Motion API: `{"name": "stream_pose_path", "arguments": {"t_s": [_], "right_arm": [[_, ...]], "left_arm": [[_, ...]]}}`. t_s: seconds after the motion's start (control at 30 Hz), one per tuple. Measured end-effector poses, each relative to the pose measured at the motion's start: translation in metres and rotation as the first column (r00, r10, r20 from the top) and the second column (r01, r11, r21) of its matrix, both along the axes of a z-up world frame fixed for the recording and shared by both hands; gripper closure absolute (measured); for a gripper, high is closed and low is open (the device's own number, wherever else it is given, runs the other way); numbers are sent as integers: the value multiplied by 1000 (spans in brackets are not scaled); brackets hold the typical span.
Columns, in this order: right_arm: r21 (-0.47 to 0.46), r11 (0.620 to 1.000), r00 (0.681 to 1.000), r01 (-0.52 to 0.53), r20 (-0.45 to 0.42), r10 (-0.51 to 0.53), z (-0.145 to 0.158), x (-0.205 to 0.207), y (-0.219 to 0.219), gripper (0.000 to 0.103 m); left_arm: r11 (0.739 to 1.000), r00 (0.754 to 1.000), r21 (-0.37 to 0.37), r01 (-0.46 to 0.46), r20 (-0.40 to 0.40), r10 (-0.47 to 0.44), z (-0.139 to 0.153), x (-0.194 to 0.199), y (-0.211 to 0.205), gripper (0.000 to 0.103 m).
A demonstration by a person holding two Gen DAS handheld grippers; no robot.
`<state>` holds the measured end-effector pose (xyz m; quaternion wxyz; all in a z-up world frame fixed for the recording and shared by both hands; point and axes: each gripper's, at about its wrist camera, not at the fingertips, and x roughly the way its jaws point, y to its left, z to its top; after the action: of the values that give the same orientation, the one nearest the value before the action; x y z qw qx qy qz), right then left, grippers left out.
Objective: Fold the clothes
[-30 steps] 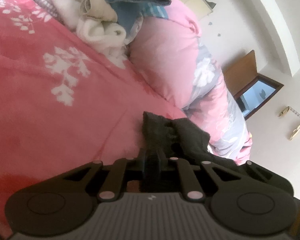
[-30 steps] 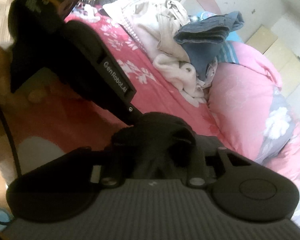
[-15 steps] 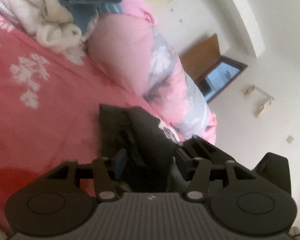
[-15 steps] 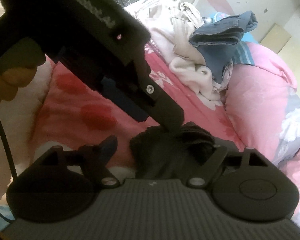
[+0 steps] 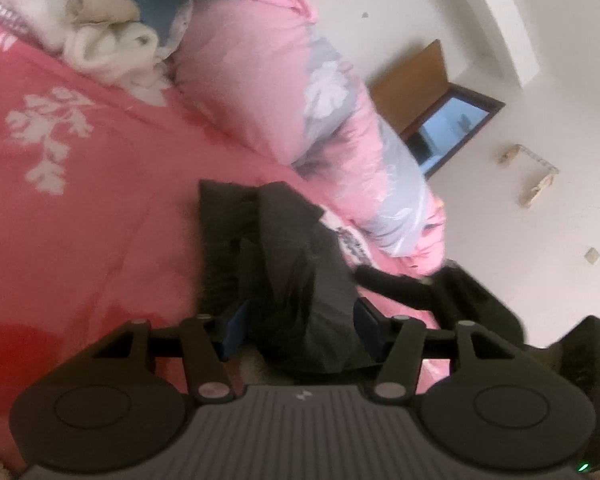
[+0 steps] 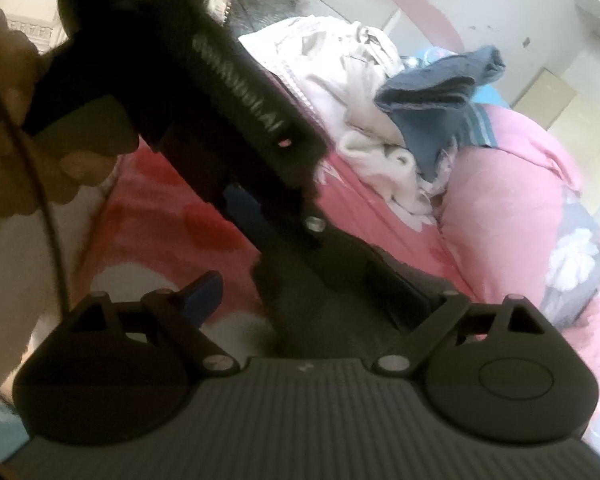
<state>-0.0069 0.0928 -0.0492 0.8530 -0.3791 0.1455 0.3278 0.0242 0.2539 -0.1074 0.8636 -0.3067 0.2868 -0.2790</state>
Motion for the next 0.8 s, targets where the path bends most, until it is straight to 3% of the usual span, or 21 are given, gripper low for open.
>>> {"name": "stream_pose_path", "arguments": {"t_s": [0.07,0.17,0.23,0.3,0.4,0.53,0.6,0.7,0.8], "right_arm": [[35,999,999,25,-41,-23,6,5,-15,12],[208,973,977,99,-205,-56,23,25,-48,12],[359,915,941,182,-334,-56,32,45,-73,14],[473,844,905,253,-425,-33,37,64,-93,33],[456,834,879,311,-472,-70,36,82,-93,54],[313,889,829,333,-546,-118,18,106,-76,59],[271,898,810,347,-569,-141,14,115,-69,62],[290,887,806,360,-576,-139,17,139,-61,63],[351,861,820,367,-559,-122,25,164,-48,63]], "left_arm": [[1000,1000,7,-12,3,12,-3,1,2,48],[1000,1000,1,-27,4,27,-7,2,6,52],[999,999,-4,-36,3,36,-10,2,8,57],[999,999,-17,-36,2,36,-13,3,10,68],[999,999,-29,-33,6,33,-17,4,12,73],[999,999,-26,-33,13,33,-20,5,13,76],[999,1000,-31,-30,10,30,-22,6,13,78],[999,1000,-47,-23,2,24,-24,9,15,79],[998,1000,-63,-22,-9,21,-27,10,17,79]]}}
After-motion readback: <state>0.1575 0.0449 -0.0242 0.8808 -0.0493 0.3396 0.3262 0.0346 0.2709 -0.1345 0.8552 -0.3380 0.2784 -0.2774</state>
